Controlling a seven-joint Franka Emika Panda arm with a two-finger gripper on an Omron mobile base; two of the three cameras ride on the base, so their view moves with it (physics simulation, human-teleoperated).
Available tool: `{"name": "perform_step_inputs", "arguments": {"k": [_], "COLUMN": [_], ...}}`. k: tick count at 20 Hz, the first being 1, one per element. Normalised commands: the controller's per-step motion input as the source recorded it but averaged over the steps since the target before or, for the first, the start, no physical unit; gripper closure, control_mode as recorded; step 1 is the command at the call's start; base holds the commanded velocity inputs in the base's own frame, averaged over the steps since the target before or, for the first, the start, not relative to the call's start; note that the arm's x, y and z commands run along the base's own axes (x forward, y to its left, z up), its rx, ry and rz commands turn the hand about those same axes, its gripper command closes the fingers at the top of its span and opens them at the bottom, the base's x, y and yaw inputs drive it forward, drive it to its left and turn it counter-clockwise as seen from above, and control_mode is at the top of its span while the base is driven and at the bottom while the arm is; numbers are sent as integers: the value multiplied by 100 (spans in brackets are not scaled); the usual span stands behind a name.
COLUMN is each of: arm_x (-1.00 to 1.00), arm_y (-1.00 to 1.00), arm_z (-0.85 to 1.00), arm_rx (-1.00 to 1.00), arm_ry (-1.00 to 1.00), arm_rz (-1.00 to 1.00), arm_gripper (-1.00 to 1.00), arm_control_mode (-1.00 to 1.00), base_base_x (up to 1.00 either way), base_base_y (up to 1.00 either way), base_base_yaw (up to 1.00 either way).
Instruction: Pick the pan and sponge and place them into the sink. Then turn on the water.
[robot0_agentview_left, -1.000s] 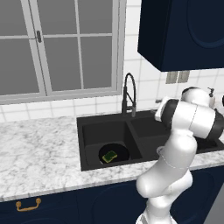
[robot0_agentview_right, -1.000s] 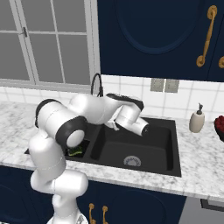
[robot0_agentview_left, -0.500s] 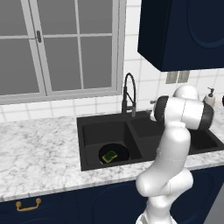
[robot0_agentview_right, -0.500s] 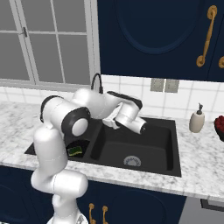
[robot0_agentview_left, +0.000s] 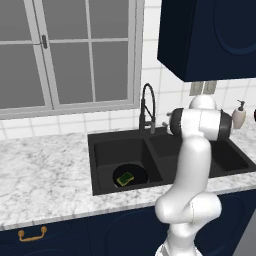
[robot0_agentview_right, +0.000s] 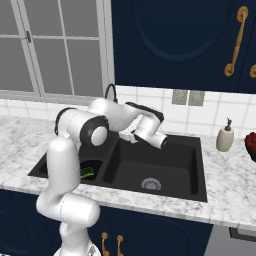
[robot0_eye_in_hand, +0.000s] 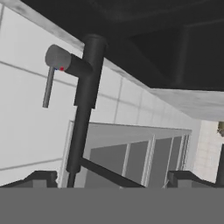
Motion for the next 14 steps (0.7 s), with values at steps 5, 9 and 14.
{"name": "perform_step_inputs", "arguments": {"k": [5, 9, 14], "arm_x": [24, 8, 8], "arm_y": [10, 19, 13], "arm_z": [-12, -12, -10], "arm_rx": [4, 4, 4], "arm_ry": [1, 6, 9], "arm_rz": [1, 0, 0], "arm_gripper": [-100, -100, -100], "arm_control_mode": [-100, -100, -100], "base_base_x": [0, 0, 0], "base_base_y": [0, 0, 0], "base_base_yaw": [0, 0, 0]}}
